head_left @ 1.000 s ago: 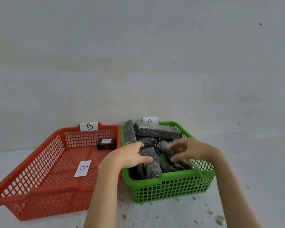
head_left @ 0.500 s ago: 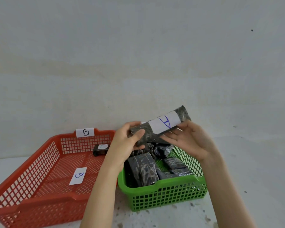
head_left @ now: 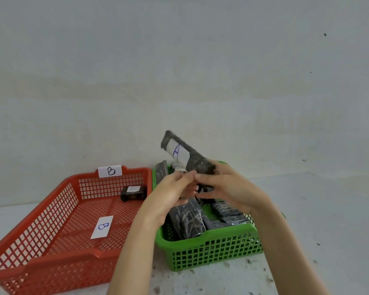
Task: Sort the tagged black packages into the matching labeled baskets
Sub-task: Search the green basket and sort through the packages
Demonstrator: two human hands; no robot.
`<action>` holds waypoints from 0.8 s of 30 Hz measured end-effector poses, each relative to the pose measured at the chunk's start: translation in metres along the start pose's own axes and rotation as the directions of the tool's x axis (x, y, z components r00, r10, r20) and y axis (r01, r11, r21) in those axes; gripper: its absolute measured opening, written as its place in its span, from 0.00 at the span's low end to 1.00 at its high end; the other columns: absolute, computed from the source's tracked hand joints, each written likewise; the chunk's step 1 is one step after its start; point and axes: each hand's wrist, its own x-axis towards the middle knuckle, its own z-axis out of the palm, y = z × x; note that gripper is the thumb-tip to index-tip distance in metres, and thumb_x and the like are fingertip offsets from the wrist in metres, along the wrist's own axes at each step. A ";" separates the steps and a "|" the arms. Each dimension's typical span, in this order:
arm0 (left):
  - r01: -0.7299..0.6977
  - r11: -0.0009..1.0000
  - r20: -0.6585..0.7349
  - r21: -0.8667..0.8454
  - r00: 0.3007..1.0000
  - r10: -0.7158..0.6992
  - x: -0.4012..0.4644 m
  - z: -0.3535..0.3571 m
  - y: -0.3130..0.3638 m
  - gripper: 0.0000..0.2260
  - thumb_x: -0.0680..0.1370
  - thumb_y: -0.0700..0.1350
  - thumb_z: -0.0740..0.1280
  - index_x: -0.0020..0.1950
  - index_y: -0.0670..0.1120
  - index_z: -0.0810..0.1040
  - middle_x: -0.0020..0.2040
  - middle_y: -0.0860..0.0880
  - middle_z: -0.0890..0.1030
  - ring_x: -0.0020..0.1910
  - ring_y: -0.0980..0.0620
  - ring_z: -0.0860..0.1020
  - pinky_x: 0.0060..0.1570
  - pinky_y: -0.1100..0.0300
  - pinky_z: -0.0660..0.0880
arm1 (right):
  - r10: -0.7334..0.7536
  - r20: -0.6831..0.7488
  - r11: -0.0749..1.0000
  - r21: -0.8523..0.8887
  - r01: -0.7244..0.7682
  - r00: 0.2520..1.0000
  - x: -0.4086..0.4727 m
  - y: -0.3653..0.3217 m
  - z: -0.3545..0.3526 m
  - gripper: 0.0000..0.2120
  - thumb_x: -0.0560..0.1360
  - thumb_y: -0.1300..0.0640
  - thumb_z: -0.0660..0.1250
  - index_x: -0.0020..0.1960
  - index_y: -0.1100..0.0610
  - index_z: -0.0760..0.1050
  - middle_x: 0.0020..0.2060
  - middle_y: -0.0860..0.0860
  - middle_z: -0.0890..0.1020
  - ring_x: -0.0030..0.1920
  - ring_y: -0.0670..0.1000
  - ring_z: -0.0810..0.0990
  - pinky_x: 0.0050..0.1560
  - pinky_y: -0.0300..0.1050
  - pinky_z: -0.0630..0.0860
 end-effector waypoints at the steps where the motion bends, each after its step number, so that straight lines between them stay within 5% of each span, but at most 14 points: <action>1: 0.015 0.996 -0.011 0.086 1.000 -0.014 0.001 -0.003 -0.002 0.12 0.77 0.55 0.62 0.51 0.48 0.75 0.47 0.52 0.80 0.49 0.54 0.78 0.56 0.54 0.74 | 0.003 -0.041 0.999 -0.041 -0.005 0.999 -0.001 -0.001 -0.005 0.14 0.78 0.61 0.60 0.63 0.58 0.70 0.57 0.53 0.80 0.58 0.53 0.78 0.59 0.54 0.76; 4: 0.055 0.979 -0.158 0.197 0.987 -0.024 0.006 -0.010 -0.010 0.17 0.75 0.56 0.64 0.55 0.45 0.70 0.44 0.53 0.73 0.51 0.51 0.77 0.57 0.54 0.75 | 0.035 -0.202 0.984 -0.162 -0.068 0.979 -0.005 0.000 -0.024 0.12 0.79 0.56 0.55 0.58 0.56 0.73 0.45 0.50 0.85 0.47 0.48 0.83 0.50 0.48 0.78; 6: 0.105 0.983 -0.210 0.151 0.975 -0.072 0.009 -0.011 -0.011 0.30 0.75 0.55 0.66 0.70 0.44 0.58 0.53 0.48 0.73 0.53 0.48 0.77 0.54 0.54 0.77 | 0.045 -0.304 0.978 -0.181 -0.104 0.952 -0.009 0.001 -0.038 0.11 0.79 0.54 0.54 0.52 0.57 0.74 0.32 0.50 0.85 0.37 0.48 0.84 0.44 0.45 0.79; 8: 0.129 0.971 -0.199 0.203 0.976 -0.088 0.011 -0.012 -0.014 0.37 0.75 0.55 0.66 0.75 0.46 0.49 0.60 0.44 0.73 0.55 0.46 0.78 0.57 0.51 0.76 | 0.053 -0.411 0.981 -0.148 -0.124 0.910 -0.011 0.004 -0.051 0.12 0.78 0.54 0.54 0.45 0.57 0.74 0.24 0.50 0.81 0.32 0.47 0.82 0.41 0.43 0.77; 10: 0.124 0.901 -0.101 0.416 0.991 -0.090 0.011 -0.010 -0.018 0.34 0.75 0.57 0.65 0.75 0.46 0.56 0.62 0.46 0.75 0.57 0.47 0.78 0.61 0.50 0.74 | 0.072 -0.500 0.985 -0.101 -0.140 0.863 -0.011 0.009 -0.062 0.13 0.76 0.53 0.55 0.40 0.57 0.74 0.21 0.50 0.80 0.27 0.46 0.80 0.39 0.42 0.76; 14: 0.054 0.630 0.143 0.774 0.956 -0.258 0.009 0.003 -0.024 0.29 0.73 0.61 0.64 0.69 0.48 0.67 0.64 0.48 0.73 0.64 0.50 0.72 0.52 0.61 0.70 | -0.001 -0.571 0.928 -0.305 -0.211 0.821 0.000 0.028 -0.070 0.10 0.76 0.58 0.58 0.49 0.63 0.74 0.38 0.59 0.83 0.35 0.52 0.77 0.41 0.45 0.72; 17: 0.048 0.531 0.134 0.846 0.945 -0.298 0.011 0.013 -0.026 0.29 0.73 0.58 0.67 0.71 0.50 0.65 0.71 0.46 0.66 0.68 0.48 0.69 0.63 0.55 0.68 | -0.084 -0.493 0.703 -0.645 -0.299 0.866 0.006 0.040 -0.072 0.13 0.75 0.63 0.60 0.58 0.64 0.74 0.43 0.59 0.79 0.33 0.50 0.72 0.33 0.41 0.69; 19: 0.052 0.493 0.117 0.868 0.945 -0.305 0.014 0.017 -0.029 0.28 0.74 0.55 0.67 0.71 0.49 0.64 0.72 0.44 0.63 0.67 0.46 0.69 0.66 0.54 0.68 | 0.119 -0.326 0.555 -0.762 -0.335 0.938 0.003 0.042 -0.072 0.17 0.74 0.66 0.60 0.62 0.61 0.73 0.46 0.57 0.80 0.33 0.47 0.73 0.34 0.36 0.72; 22: 0.081 0.480 0.084 0.874 0.946 -0.312 0.016 0.019 -0.033 0.30 0.75 0.52 0.67 0.73 0.46 0.61 0.74 0.43 0.61 0.68 0.45 0.68 0.65 0.54 0.67 | 0.492 -0.192 0.279 -0.889 -0.363 0.849 -0.006 0.040 -0.066 0.24 0.73 0.67 0.60 0.68 0.57 0.69 0.47 0.51 0.79 0.39 0.46 0.76 0.37 0.36 0.74; 24: 0.134 0.546 0.050 0.827 0.950 -0.310 0.018 0.017 -0.035 0.36 0.73 0.52 0.70 0.74 0.43 0.56 0.73 0.43 0.64 0.68 0.45 0.69 0.62 0.55 0.68 | 0.464 -0.182 0.285 -0.896 -0.341 0.867 -0.005 0.037 -0.062 0.22 0.75 0.66 0.58 0.69 0.59 0.68 0.57 0.54 0.77 0.45 0.48 0.77 0.43 0.38 0.74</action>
